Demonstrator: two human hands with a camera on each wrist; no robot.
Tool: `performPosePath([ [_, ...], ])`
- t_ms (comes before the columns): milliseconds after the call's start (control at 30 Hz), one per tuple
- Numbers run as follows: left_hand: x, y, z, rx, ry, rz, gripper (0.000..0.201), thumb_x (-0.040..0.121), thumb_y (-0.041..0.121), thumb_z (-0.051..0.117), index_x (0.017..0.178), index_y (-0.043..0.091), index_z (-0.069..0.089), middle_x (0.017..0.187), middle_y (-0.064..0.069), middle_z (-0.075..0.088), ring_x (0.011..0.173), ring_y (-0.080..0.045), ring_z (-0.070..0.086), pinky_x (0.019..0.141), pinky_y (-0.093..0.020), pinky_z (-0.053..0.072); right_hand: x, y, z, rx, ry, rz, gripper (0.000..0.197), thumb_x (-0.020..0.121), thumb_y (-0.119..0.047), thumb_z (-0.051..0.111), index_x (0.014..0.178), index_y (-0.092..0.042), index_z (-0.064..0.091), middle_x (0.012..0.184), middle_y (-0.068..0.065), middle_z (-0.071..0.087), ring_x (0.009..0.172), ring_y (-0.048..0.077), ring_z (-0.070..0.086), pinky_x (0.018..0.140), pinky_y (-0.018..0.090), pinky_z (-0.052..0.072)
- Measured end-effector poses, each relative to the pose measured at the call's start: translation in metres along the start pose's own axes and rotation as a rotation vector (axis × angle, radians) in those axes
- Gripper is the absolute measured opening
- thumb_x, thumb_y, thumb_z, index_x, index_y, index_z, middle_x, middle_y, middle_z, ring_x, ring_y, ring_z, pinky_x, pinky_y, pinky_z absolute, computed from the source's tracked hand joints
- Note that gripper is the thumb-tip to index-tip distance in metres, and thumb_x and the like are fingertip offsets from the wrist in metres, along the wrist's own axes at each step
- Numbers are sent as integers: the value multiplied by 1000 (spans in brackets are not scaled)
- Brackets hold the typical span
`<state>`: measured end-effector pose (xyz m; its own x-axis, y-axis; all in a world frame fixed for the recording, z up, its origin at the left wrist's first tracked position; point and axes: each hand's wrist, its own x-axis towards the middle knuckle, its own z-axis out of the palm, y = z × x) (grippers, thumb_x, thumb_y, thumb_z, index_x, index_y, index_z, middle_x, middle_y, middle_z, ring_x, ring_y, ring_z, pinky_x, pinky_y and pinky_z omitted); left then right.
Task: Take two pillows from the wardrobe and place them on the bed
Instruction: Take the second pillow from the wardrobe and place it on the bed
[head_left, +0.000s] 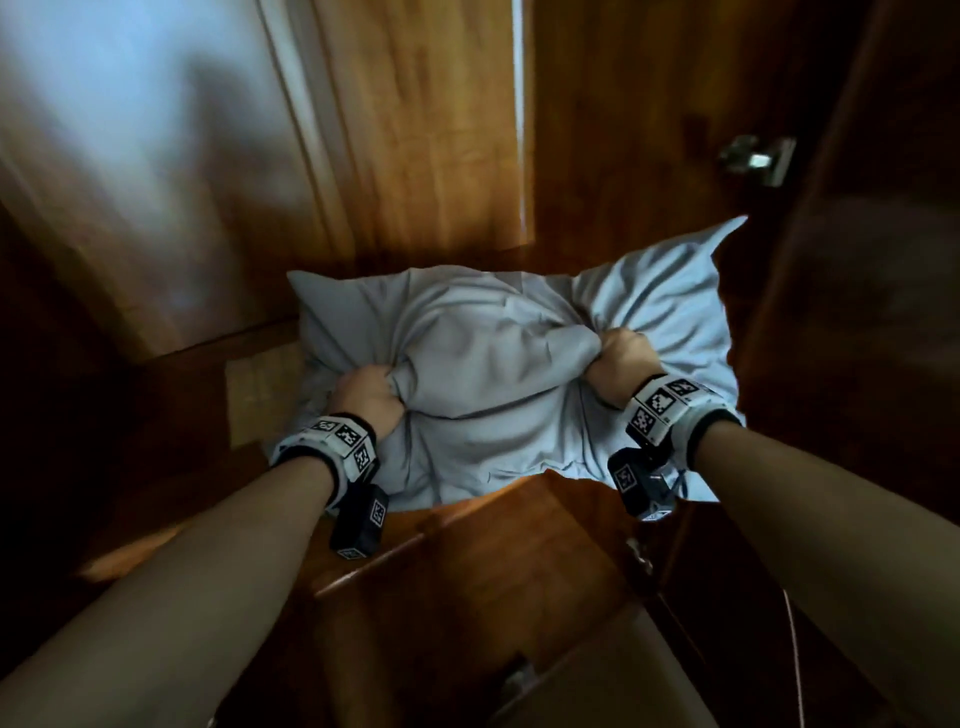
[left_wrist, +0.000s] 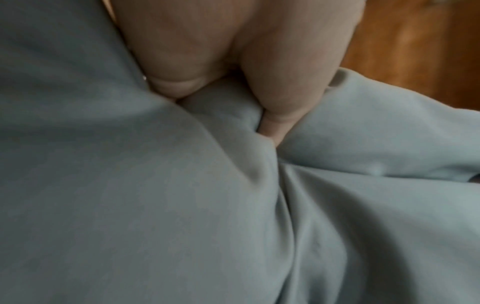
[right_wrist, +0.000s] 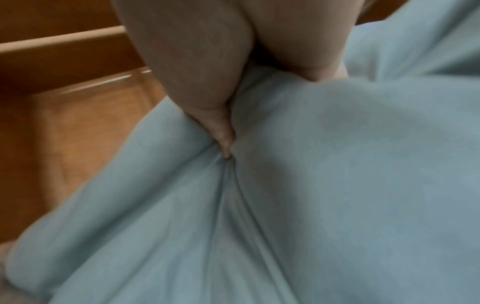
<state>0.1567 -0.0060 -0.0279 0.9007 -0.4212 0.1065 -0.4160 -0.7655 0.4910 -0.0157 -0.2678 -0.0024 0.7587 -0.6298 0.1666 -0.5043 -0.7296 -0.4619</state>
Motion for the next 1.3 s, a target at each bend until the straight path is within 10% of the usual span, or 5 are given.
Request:
performPosePath([
  [200, -96, 78, 77, 150, -272, 98, 21, 73, 22, 72, 93, 15, 68, 96, -18, 72, 89, -39, 67, 81, -40, 56, -129, 130, -7, 54, -101, 289, 38, 88, -28, 55, 109, 2, 65, 109, 23, 68, 99, 35, 67, 68, 27, 45],
  [433, -227, 108, 202, 317, -633, 129, 47, 74, 28, 81, 112, 6, 64, 113, -18, 69, 105, -37, 64, 85, -36, 52, -307, 241, 13, 45, -244, 541, 28, 87, -10, 48, 105, 3, 65, 110, 24, 66, 106, 39, 61, 86, 38, 51],
  [733, -352, 181, 343, 393, -1005, 499, 27, 76, 30, 77, 97, 13, 70, 98, -13, 74, 93, -33, 68, 70, -28, 46, -485, 367, -1, 27, -301, 1038, 34, 89, -19, 53, 114, 3, 62, 116, 24, 65, 108, 37, 63, 83, 35, 52],
  [1033, -495, 361, 423, 492, -1093, 921, 24, 71, 41, 71, 86, 22, 69, 94, -11, 76, 95, -35, 70, 70, -30, 49, -628, 494, -106, -7, -83, 1326, 34, 86, -13, 51, 114, 3, 61, 115, 23, 66, 108, 37, 63, 86, 36, 52],
  [1300, -585, 517, 483, 399, -1167, 1091, 46, 73, 43, 78, 109, 16, 71, 109, -14, 74, 105, -34, 67, 75, -31, 48, -689, 617, -194, -65, 44, 1490, 33, 88, -11, 48, 114, 3, 62, 117, 21, 65, 110, 37, 61, 91, 36, 48],
])
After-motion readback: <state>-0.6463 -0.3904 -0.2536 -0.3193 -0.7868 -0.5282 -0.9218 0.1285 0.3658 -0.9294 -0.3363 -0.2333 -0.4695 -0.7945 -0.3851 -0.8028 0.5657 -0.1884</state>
